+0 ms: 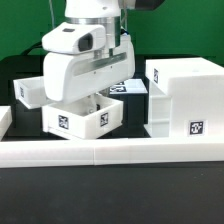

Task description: Assemble drawer

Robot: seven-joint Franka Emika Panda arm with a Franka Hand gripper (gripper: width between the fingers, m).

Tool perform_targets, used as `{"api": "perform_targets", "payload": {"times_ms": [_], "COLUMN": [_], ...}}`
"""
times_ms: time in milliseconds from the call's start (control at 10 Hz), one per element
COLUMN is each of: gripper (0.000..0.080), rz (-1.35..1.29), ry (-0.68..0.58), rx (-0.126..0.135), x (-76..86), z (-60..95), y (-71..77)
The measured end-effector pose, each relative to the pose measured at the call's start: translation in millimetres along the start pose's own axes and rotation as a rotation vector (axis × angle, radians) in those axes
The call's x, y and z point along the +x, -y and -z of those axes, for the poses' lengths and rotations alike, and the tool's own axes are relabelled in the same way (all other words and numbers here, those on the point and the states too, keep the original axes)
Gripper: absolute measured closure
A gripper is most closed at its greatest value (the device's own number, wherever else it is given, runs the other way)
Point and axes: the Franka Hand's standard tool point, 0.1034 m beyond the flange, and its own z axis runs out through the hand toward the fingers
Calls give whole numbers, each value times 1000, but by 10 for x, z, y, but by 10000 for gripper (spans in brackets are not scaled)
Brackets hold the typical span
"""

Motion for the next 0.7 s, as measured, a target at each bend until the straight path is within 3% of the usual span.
{"api": "perform_targets", "payload": {"times_ms": [400, 700], "gripper": [758, 758], "rz": [255, 504], "ry": [17, 41], "rx": [-2, -10], "x": [-40, 102], "z": [-14, -18], "y": [-16, 19]}}
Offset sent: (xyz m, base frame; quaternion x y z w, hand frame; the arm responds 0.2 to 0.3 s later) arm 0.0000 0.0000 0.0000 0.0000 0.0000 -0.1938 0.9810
